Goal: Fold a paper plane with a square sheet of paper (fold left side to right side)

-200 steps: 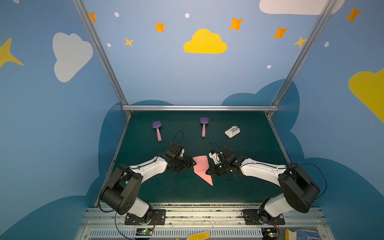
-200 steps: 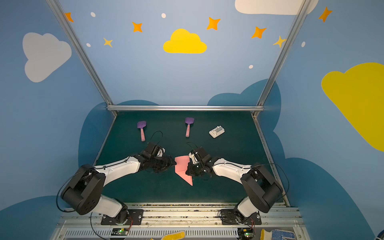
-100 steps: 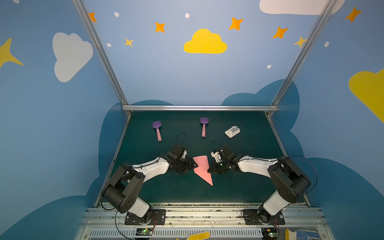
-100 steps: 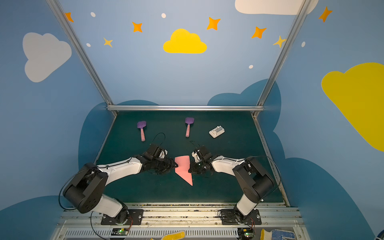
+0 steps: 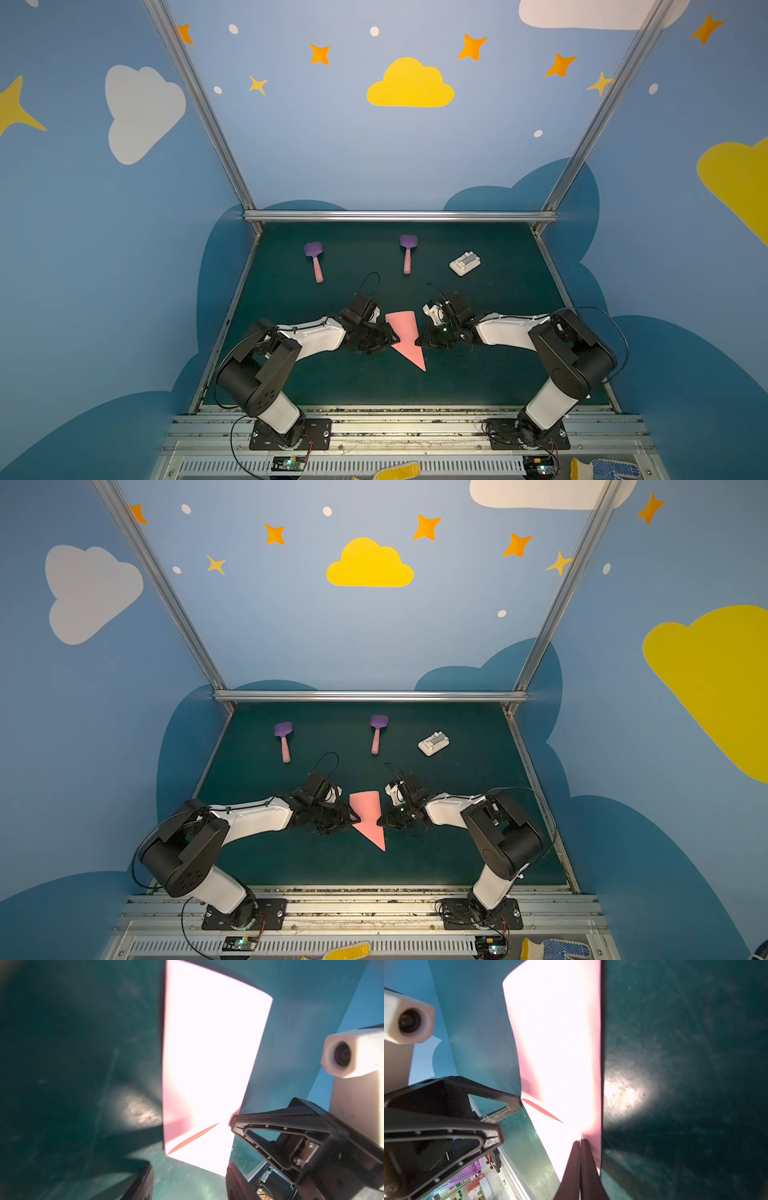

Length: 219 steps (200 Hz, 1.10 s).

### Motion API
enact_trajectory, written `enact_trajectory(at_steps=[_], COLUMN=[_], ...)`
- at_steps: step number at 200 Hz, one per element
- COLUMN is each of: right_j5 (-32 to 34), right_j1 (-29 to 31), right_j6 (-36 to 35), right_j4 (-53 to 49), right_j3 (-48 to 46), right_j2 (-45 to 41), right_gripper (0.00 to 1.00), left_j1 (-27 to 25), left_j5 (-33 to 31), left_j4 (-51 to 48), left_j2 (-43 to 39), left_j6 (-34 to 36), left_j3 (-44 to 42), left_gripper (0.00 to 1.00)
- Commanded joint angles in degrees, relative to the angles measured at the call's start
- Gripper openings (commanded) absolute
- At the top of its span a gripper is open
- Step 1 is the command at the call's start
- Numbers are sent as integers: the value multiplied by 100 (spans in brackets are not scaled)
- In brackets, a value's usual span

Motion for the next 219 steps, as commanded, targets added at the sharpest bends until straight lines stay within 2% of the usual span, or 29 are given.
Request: enact_trajectory(at_steps=[1,52,219], right_j5=[85,63,5], right_j1=[-59,-78,-157], right_j6=[-33,-40,-75], right_j4=[-80,-42,42], right_j3=[-122,-191,-254], right_j2=[134,142,222], right_gripper=[0,0,0], left_j1=[-37,-37,-34], left_j5=[16,75,76], left_j4=[176,431,430], left_j2=[152,193,-232], left_j6=[-98,-178,-91], left_j3=[-105,-123,-25], left_gripper=[55,48,47])
